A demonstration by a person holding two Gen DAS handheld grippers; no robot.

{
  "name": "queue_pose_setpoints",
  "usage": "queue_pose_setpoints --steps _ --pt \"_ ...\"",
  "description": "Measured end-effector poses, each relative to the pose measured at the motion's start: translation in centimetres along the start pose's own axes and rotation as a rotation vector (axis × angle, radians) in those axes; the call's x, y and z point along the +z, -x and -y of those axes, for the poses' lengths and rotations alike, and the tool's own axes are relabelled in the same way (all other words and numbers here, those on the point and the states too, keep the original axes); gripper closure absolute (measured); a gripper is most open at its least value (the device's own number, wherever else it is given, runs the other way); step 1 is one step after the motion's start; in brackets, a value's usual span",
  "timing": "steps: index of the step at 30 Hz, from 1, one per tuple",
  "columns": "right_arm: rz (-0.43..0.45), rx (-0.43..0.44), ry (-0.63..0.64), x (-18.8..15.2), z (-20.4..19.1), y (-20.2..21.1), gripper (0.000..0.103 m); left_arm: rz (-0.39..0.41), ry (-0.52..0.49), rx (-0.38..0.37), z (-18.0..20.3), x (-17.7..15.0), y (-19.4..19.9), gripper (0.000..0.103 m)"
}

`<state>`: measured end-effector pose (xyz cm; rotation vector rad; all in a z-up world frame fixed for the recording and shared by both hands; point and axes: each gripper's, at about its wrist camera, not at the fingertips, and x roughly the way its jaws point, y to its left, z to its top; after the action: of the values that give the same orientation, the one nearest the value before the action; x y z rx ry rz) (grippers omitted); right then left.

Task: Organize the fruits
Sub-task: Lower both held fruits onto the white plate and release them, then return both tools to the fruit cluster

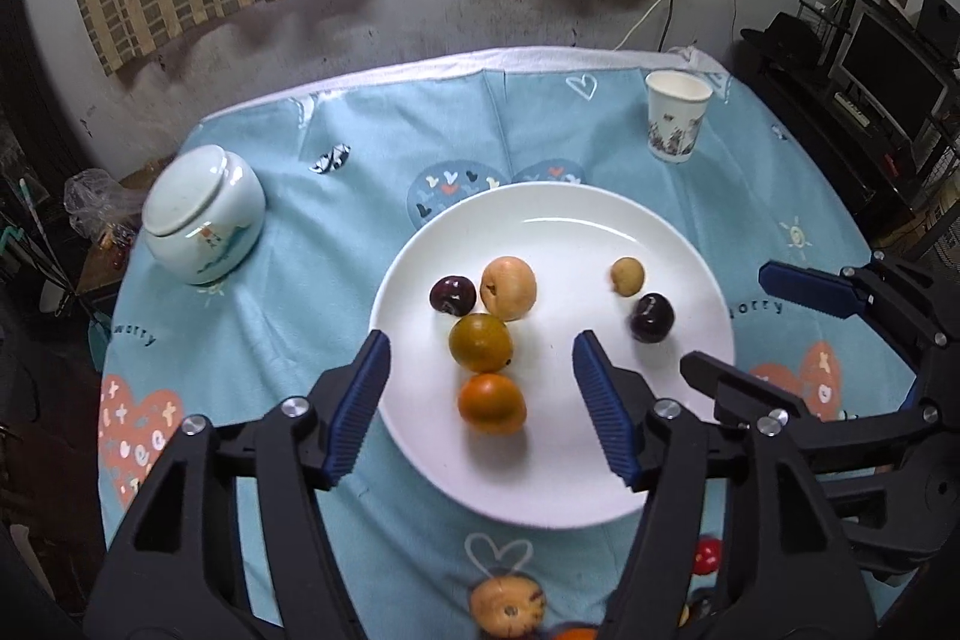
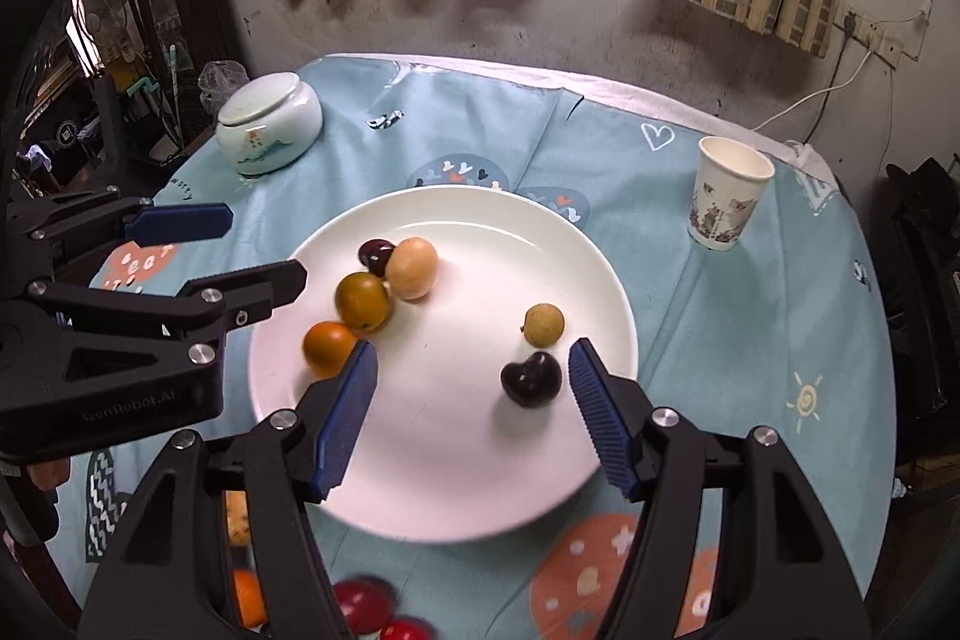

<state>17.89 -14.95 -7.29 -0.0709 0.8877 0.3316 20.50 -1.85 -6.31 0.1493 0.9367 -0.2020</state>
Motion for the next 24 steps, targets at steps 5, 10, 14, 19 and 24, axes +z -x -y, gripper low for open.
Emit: queue_pose_setpoints --steps 5,10,14,19,24 --pt "0.015 -0.017 -0.010 -3.6 -1.0 4.1 0.036 0.051 -0.007 0.031 0.7 -2.6 4.5 0.012" --pt "-0.023 -0.023 -0.118 -11.8 -0.6 6.9 0.036 0.000 0.008 0.007 0.2 -9.3 6.8 0.008" --pt "-0.110 -0.044 -0.197 -20.1 -0.4 7.4 0.036 -0.071 -0.013 -0.043 0.1 -16.3 7.7 0.008" --pt "-0.196 -0.059 -0.247 -28.1 -0.6 7.9 0.036 -0.193 -0.034 -0.119 0.8 -25.5 8.1 0.008" --pt "-0.185 -0.060 -0.229 -30.1 -2.2 8.5 0.035 -0.320 -0.027 -0.113 1.6 -29.4 6.6 0.008"
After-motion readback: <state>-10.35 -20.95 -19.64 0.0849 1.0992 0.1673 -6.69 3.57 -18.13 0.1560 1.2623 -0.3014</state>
